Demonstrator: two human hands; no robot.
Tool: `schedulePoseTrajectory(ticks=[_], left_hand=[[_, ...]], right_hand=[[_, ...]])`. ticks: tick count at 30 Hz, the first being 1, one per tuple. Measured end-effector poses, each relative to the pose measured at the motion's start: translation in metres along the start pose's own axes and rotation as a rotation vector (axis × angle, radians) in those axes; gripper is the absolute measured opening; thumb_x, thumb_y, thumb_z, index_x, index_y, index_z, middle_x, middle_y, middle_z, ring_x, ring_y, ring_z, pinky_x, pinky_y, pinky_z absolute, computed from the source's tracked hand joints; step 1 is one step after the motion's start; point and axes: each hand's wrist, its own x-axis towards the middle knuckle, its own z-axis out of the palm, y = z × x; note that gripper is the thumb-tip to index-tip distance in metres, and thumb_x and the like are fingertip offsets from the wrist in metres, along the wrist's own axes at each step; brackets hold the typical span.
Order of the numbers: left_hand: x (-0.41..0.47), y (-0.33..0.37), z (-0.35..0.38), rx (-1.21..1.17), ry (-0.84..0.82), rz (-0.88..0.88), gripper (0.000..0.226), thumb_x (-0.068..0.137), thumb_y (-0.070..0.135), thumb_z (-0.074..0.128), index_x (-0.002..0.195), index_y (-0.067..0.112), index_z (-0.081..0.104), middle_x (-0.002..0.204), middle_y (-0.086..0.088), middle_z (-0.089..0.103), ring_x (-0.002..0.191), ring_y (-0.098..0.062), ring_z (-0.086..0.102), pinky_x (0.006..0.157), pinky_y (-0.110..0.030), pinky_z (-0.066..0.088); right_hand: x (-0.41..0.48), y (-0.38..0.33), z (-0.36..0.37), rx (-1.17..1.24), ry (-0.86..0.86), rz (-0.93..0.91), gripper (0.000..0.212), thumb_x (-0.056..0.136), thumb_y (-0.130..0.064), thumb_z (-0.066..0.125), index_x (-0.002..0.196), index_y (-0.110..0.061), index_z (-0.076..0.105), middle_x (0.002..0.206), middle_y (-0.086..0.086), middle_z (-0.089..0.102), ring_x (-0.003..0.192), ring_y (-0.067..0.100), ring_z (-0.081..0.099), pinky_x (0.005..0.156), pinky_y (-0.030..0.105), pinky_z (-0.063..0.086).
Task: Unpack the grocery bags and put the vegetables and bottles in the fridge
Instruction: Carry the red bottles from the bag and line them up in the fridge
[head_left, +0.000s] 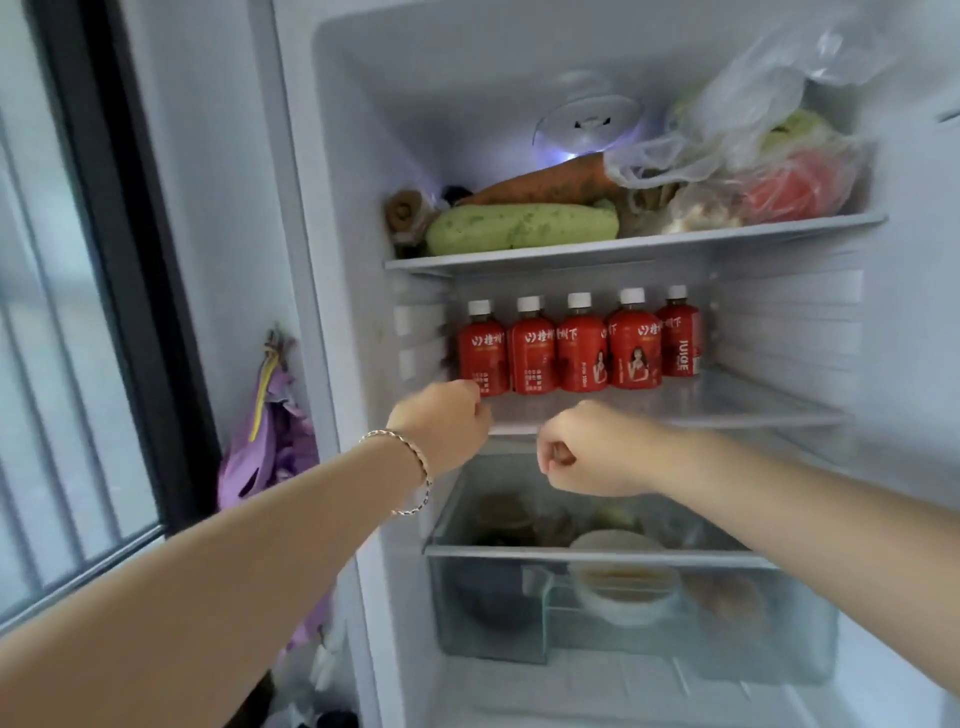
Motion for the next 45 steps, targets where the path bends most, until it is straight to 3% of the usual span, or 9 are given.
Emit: schedulePoseTrajectory(ticks=[4, 6, 9, 13, 19, 26, 31, 35, 45], left_hand=[[-0.077, -0.037, -0.019, 0.036, -0.299, -0.162, 0.027, 0.096, 0.021, 0.038, 0.084, 0.007, 0.059, 0.089, -0.015, 0.069, 0.075, -0.028, 0.067, 0.051, -0.018, 0.043], [-0.125, -0.052, -0.024, 0.088, -0.250, -0.258, 0.029, 0.096, 0.021, 0.039, 0.086, 0.006, 0.061, 0.097, -0.014, 0.069, 0.085, -0.029, 0.066, 0.061, -0.023, 0.045], [-0.208, -0.068, -0.021, 0.104, -0.100, -0.500, 0.028, 0.096, 0.026, 0.039, 0.099, 0.007, 0.060, 0.105, -0.010, 0.065, 0.097, -0.029, 0.062, 0.072, -0.029, 0.043], [-0.328, -0.077, -0.018, 0.191, -0.182, -0.844, 0.024, 0.094, 0.024, 0.040, 0.106, 0.011, 0.058, 0.112, -0.008, 0.063, 0.101, -0.029, 0.061, 0.073, -0.029, 0.042], [-0.540, -0.045, -0.039, 0.246, -0.236, -1.300, 0.026, 0.091, 0.025, 0.044, 0.106, 0.010, 0.060, 0.114, -0.009, 0.063, 0.104, -0.031, 0.060, 0.080, -0.030, 0.044], [-0.802, 0.079, -0.060, 0.310, -0.137, -1.830, 0.026, 0.092, 0.022, 0.041, 0.111, 0.013, 0.057, 0.121, -0.008, 0.060, 0.111, -0.031, 0.057, 0.088, -0.034, 0.045], [-0.948, 0.207, -0.086, 0.277, 0.004, -2.181, 0.026, 0.092, 0.029, 0.040, 0.106, 0.014, 0.057, 0.116, -0.007, 0.061, 0.107, -0.029, 0.057, 0.086, -0.031, 0.043], [-1.048, 0.313, -0.117, 0.322, 0.070, -2.382, 0.027, 0.091, 0.032, 0.041, 0.104, 0.016, 0.058, 0.115, -0.005, 0.062, 0.107, -0.027, 0.058, 0.086, -0.030, 0.042], [-1.236, 0.500, -0.179, 0.299, 0.352, -2.744, 0.019, 0.091, 0.028, 0.043, 0.096, 0.019, 0.059, 0.111, -0.005, 0.064, 0.103, -0.029, 0.060, 0.083, -0.032, 0.045]], right_hand=[[-0.011, -0.059, 0.022, -0.119, -0.135, -0.193, 0.023, 0.087, -0.018, 0.044, 0.098, -0.017, 0.065, 0.103, 0.002, 0.065, 0.088, 0.025, 0.060, 0.073, 0.031, 0.049], [-0.015, -0.093, 0.036, -0.156, -0.166, -0.328, 0.023, 0.090, -0.019, 0.043, 0.104, -0.016, 0.062, 0.109, 0.005, 0.062, 0.089, 0.027, 0.057, 0.068, 0.029, 0.040], [-0.033, -0.150, 0.064, -0.223, -0.193, -0.523, 0.023, 0.091, -0.017, 0.043, 0.104, -0.013, 0.061, 0.113, 0.010, 0.061, 0.099, 0.031, 0.059, 0.070, 0.030, 0.041], [-0.085, -0.228, 0.096, -0.182, -0.236, -0.828, 0.026, 0.091, -0.020, 0.045, 0.109, -0.014, 0.063, 0.113, 0.006, 0.062, 0.105, 0.029, 0.058, 0.081, 0.034, 0.047], [-0.223, -0.339, 0.134, -0.037, -0.349, -1.274, 0.026, 0.091, -0.025, 0.046, 0.106, -0.015, 0.066, 0.111, 0.007, 0.065, 0.099, 0.028, 0.061, 0.079, 0.030, 0.048], [-0.448, -0.445, 0.160, -0.008, -0.407, -1.715, 0.028, 0.090, -0.020, 0.043, 0.108, -0.017, 0.065, 0.113, 0.006, 0.064, 0.102, 0.029, 0.060, 0.084, 0.031, 0.049], [-0.631, -0.492, 0.156, -0.030, -0.427, -1.982, 0.028, 0.091, -0.020, 0.042, 0.109, -0.013, 0.062, 0.105, 0.005, 0.063, 0.094, 0.027, 0.059, 0.053, 0.020, 0.035], [-0.779, -0.519, 0.137, -0.020, -0.455, -2.178, 0.026, 0.095, -0.021, 0.043, 0.108, -0.011, 0.063, 0.111, 0.010, 0.063, 0.103, 0.028, 0.060, 0.075, 0.026, 0.042], [-1.070, -0.557, 0.113, -0.061, -0.538, -2.466, 0.024, 0.094, -0.024, 0.044, 0.103, -0.013, 0.063, 0.106, 0.008, 0.064, 0.099, 0.027, 0.060, 0.077, 0.032, 0.046]])
